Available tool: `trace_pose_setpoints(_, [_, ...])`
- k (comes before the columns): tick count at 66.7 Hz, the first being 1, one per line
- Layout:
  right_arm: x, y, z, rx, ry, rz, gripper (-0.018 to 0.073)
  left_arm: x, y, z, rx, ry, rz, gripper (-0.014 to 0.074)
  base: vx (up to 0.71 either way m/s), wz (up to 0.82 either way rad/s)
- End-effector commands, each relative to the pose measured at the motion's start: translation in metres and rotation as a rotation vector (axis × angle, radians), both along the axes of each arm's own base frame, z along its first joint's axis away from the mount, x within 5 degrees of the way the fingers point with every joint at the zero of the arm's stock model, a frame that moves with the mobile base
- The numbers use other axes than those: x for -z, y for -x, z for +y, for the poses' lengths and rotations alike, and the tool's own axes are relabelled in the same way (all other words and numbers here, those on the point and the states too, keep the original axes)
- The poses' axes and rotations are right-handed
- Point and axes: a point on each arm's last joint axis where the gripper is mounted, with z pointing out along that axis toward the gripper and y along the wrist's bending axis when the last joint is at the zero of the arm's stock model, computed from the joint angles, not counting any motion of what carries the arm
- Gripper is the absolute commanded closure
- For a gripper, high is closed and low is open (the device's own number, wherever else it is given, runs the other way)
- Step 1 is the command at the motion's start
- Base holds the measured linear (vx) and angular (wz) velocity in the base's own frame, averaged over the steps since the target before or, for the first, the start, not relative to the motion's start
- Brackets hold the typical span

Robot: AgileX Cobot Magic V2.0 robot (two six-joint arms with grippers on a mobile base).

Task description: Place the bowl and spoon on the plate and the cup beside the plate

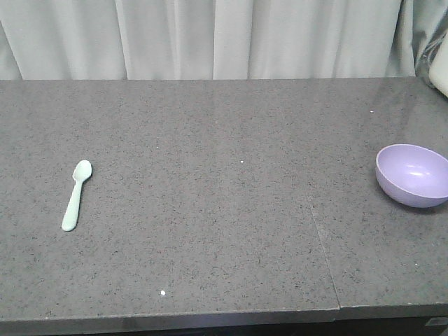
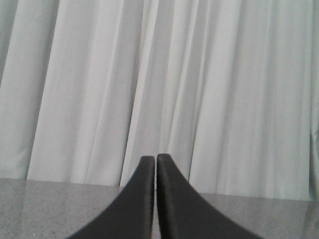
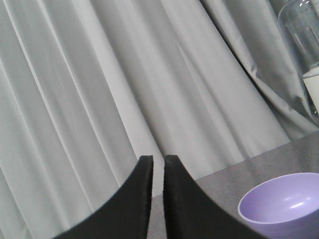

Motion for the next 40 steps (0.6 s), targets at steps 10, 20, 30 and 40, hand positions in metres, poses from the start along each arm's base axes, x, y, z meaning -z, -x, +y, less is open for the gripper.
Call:
trace_pose_setpoints(10, [-0.021,0.006,0.0,-0.06,-0.158,-0.062,0.0489,-0.01,0.007,0.0,0.167,0.348,-0.132,0.0602,0.0,0.0])
trace_pose_setpoints(20, [-0.076,0.017,-0.002,0.032,0.021,-0.016,0.0489,-0.039,0.015,0.0,0.244,0.47,-0.176,0.0603,0.0,0.0])
trace_pose_setpoints(30, [-0.13,0.012,-0.01,0.161,0.173,0.116,0.0479,-0.084,0.029,0.003,0.144,0.364,-0.113,0.0603,0.0,0.0])
trace_pose_setpoints(40, [-0.159,-0.01,-0.009,0.186,0.324,0.177,0.0358,-0.116,0.032,0.01,0.01,0.331,0.033,0.0588,0.0,0.0])
